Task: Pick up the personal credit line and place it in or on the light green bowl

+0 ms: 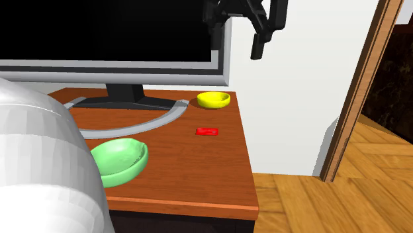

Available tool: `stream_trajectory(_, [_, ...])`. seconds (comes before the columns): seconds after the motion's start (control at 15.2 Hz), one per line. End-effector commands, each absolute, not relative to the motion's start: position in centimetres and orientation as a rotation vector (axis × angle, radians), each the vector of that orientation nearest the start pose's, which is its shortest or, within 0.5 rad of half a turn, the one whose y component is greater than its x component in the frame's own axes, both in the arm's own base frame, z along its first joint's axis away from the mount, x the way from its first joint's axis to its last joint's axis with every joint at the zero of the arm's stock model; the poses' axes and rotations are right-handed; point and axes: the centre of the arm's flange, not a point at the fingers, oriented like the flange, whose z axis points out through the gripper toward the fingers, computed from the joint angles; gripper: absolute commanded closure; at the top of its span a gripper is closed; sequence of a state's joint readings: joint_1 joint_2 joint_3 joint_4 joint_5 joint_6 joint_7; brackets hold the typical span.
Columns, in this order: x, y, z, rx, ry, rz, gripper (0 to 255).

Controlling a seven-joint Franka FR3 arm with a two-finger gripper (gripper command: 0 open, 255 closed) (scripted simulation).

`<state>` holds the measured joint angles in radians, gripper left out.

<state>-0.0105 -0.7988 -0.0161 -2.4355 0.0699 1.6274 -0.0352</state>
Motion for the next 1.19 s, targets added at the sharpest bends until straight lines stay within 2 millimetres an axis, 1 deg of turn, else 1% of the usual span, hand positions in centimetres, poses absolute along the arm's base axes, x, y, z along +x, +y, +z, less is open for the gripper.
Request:
stream_trajectory(0.0, [30.7, -0.2, 56.2, -3.06, -0.014, 0.011, 0])
stream_trajectory(0.53, [36.1, 6.2, 49.1, -2.999, 0.282, 0.219, 0])
stream_trajectory(1.12, [42.4, 12.5, 40.5, -2.882, 0.601, 0.443, 0])
